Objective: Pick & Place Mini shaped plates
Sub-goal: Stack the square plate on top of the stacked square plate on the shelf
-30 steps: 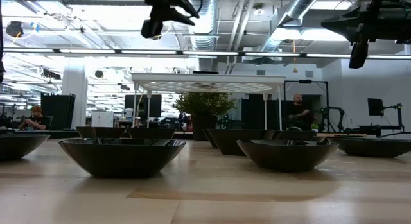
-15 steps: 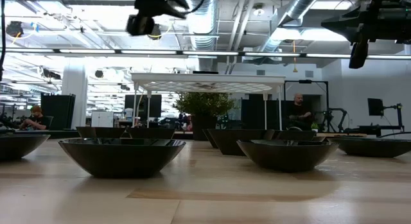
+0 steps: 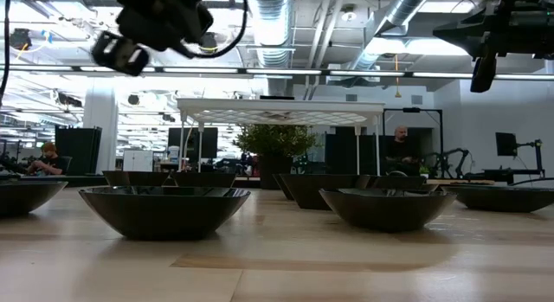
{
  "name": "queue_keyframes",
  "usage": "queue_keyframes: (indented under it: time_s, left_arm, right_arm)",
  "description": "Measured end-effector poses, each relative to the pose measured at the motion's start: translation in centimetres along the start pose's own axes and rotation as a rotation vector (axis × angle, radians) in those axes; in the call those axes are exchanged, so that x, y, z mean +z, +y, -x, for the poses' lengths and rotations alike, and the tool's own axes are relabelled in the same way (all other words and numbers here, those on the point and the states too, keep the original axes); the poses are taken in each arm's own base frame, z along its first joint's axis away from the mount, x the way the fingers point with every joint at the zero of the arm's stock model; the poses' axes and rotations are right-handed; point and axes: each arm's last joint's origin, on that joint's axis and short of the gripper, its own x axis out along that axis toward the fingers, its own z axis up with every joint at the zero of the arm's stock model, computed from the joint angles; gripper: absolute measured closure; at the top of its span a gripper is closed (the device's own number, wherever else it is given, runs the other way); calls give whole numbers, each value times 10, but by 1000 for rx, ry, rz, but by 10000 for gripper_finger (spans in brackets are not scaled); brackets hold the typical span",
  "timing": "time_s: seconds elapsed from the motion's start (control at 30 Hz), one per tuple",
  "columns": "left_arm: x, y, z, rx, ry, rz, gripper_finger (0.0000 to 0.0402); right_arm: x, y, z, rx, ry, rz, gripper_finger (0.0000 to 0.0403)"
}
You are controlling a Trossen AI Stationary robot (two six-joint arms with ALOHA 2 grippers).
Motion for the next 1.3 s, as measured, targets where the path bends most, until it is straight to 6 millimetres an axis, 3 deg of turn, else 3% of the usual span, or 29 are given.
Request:
queue_keyframes:
  time_s: [0.23, 0.4, 0.63, 1.1, 1.3]
  left_arm:
    - [-15, 10, -9, 36, 26, 313, 328]
    - [-20, 16, -12, 57, 4, 429, 328]
    - [-18, 28, -18, 76, -148, 433, 328]
    - [-21, 55, -32, 50, -180, 518, 327]
    - [-20, 57, -35, 46, -196, 523, 312]
  right_arm:
    - [0, 0, 0, 0, 0, 0, 403]
    - [0, 0, 0, 0, 0, 0, 403]
    - [0, 0, 0, 0, 0, 0, 403]
    - [0, 0, 0, 0, 0, 0, 403]
    - [0, 0, 0, 0, -1, 0, 403]
